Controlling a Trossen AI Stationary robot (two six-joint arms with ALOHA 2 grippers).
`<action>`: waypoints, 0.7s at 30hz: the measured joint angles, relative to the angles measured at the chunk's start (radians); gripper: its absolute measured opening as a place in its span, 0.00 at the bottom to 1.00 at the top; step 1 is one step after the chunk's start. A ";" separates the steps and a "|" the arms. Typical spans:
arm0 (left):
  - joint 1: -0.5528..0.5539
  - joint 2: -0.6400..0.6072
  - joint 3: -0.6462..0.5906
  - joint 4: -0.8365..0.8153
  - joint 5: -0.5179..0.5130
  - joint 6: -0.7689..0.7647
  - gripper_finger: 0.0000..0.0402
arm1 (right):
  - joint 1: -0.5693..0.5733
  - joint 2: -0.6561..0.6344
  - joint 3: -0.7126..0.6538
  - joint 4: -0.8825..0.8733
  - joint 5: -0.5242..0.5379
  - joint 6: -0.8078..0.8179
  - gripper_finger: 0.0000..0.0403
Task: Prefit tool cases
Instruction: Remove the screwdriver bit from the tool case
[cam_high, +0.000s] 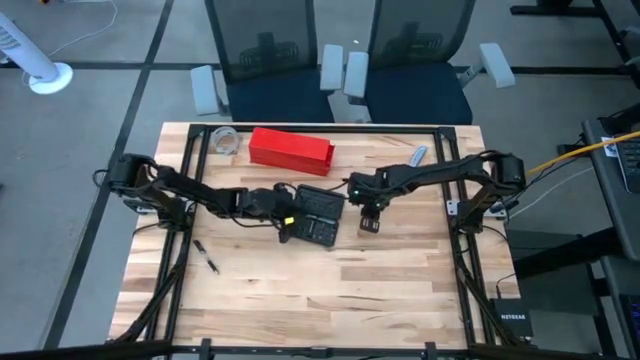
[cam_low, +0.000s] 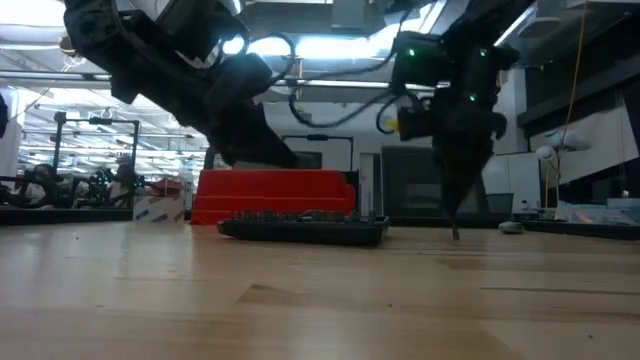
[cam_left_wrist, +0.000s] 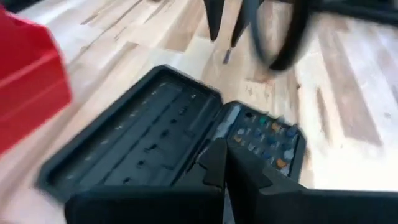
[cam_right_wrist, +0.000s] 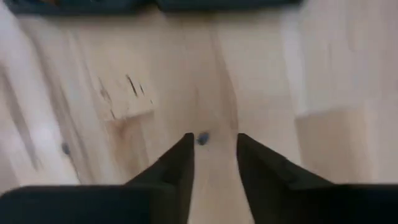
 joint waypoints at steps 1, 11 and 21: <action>0.006 -0.025 0.000 -0.029 0.000 0.010 0.00 | 0.000 0.000 0.014 -0.002 -0.015 -0.015 0.35; 0.010 -0.189 -0.002 -0.449 -0.004 0.018 0.00 | 0.109 0.037 0.142 0.134 -0.066 -0.131 0.36; -0.016 -0.133 -0.091 -0.316 -0.004 -0.054 0.00 | 0.212 0.132 0.163 0.183 -0.017 -0.099 0.26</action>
